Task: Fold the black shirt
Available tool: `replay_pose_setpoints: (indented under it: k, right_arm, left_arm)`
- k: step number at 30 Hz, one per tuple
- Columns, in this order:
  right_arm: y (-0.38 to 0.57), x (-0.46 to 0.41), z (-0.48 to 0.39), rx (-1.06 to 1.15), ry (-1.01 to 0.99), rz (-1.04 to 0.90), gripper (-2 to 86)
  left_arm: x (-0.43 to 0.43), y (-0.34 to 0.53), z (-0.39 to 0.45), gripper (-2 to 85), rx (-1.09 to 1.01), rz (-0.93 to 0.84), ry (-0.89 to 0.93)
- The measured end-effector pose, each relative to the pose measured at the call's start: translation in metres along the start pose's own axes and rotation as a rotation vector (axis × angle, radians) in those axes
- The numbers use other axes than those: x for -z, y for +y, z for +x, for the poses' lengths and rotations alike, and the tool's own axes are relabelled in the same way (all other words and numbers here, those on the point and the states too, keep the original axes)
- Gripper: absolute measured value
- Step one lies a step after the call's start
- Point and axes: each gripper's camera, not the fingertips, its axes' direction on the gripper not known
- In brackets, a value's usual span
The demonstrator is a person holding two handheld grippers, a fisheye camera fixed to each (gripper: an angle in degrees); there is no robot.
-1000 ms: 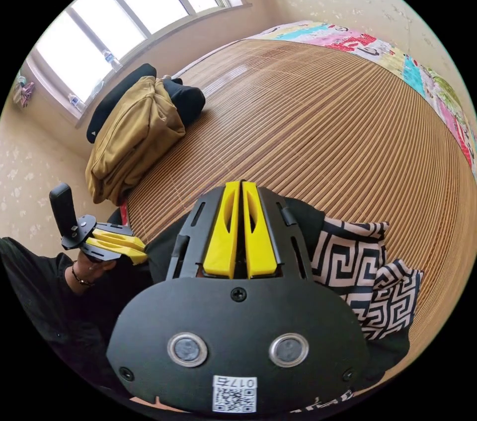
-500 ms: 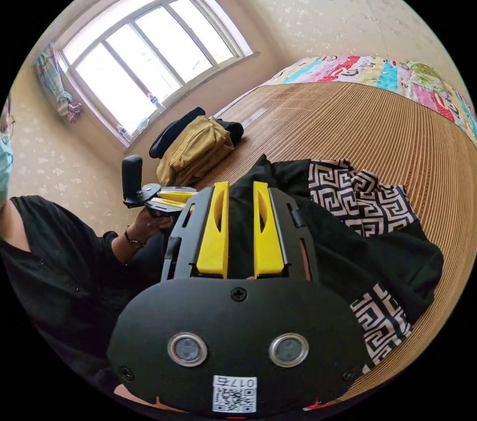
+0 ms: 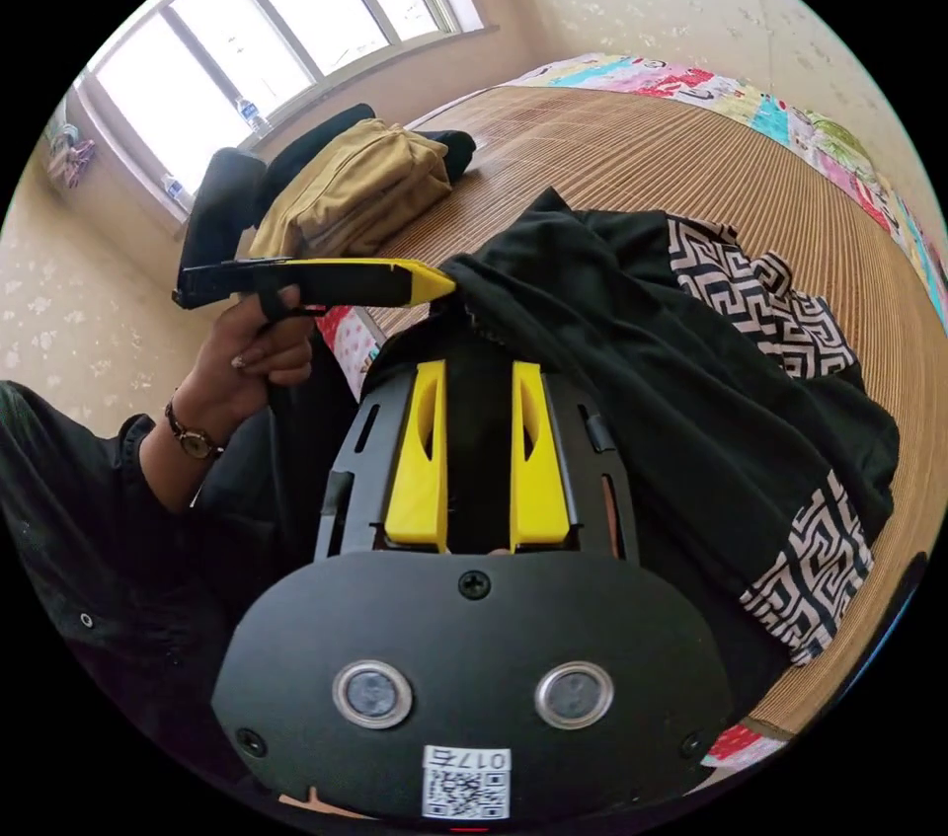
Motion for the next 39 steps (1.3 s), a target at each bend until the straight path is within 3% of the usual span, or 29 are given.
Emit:
replay_pose_setpoints:
  k: [4, 8, 11, 14, 18, 21, 24, 31, 35, 39]
  right_arm:
    - [0.013, 0.023, 0.008, -0.039, -0.084, -0.040, 9.3]
    - [0.045, 0.062, 0.023, -0.122, -0.093, 0.035, 9.3]
    - [0.072, 0.095, 0.037, -0.235, 0.038, 0.125, 9.2]
    - [0.099, 0.128, 0.054, -0.371, 0.229, 0.208, 9.2]
    - [0.120, 0.165, 0.059, -0.457, 0.358, 0.333, 9.2]
    - [0.109, 0.169, 0.067, -0.466, 0.381, 0.277, 9.6]
    - [0.103, 0.179, 0.078, -0.476, 0.406, 0.285, 10.3]
    - [0.093, 0.194, 0.160, -0.509, 0.320, 0.200, 13.8]
    - [0.096, 0.191, 0.201, -0.513, 0.112, 0.141, 16.0]
    - [0.111, 0.196, 0.197, -0.519, 0.086, 0.138, 16.5]
  left_arm:
    - [0.015, 0.013, 0.005, 4.1, 0.021, 0.004, -0.123]
    - [0.016, 0.021, 0.031, 5.0, -0.082, 0.020, -0.043]
    - [0.004, 0.019, 0.057, 5.3, -0.169, 0.007, -0.104]
    - [0.016, 0.016, 0.071, 7.2, -0.164, 0.129, -0.173]
    - [0.020, -0.003, 0.074, 7.8, -0.163, 0.227, 0.005]
    - [-0.011, -0.026, 0.080, 8.6, -0.131, 0.103, -0.239]
    - [-0.008, -0.034, 0.069, 9.1, -0.118, 0.155, -0.255]
    - [-0.008, -0.072, -0.007, 14.4, 0.039, 0.110, -0.129]
    - [-0.031, -0.089, -0.055, 17.2, 0.134, 0.031, 0.062]
    - [-0.035, -0.085, -0.054, 18.3, 0.128, 0.037, 0.027]
